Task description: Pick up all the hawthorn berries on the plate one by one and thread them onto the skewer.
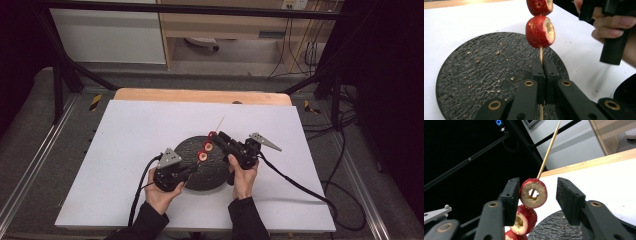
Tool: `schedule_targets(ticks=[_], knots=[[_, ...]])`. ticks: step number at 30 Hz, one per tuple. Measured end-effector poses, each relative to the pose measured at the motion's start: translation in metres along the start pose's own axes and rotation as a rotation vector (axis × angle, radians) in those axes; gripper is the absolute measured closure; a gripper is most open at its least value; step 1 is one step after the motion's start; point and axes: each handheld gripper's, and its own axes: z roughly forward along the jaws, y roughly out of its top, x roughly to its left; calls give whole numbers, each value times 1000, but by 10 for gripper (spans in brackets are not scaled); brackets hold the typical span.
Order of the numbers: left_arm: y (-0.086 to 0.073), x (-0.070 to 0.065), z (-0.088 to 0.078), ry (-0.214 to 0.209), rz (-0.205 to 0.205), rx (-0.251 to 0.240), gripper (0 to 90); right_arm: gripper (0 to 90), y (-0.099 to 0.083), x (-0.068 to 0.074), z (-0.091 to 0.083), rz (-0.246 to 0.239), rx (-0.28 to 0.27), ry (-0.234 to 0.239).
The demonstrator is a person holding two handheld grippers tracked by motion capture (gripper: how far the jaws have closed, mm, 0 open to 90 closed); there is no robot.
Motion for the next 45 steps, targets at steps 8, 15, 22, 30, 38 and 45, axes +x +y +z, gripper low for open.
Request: schedule_targets(ticks=[8, 15, 22, 30, 38, 45], knots=[[-5, 10, -8, 7, 1, 14, 888, 284, 15, -4, -12, -95, 109, -35], [-6, 20, -16, 4, 7, 29, 887, 114, 14, -15, -20, -220, 260, -98], [-5, 26, -23, 11, 22, 45, 887, 43, 12, -25, -34, -302, 374, -142], [0, 32, -26, 15, 38, 87, 887, 6, 3, -42, -57, -357, 480, -184], [4, 36, -22, 21, 42, 123, 887, 5, -5, -59, -80, -366, 528, -217], [10, 39, -13, 34, 57, 180, 887, 5, -14, -68, -95, -381, 568, -225]])
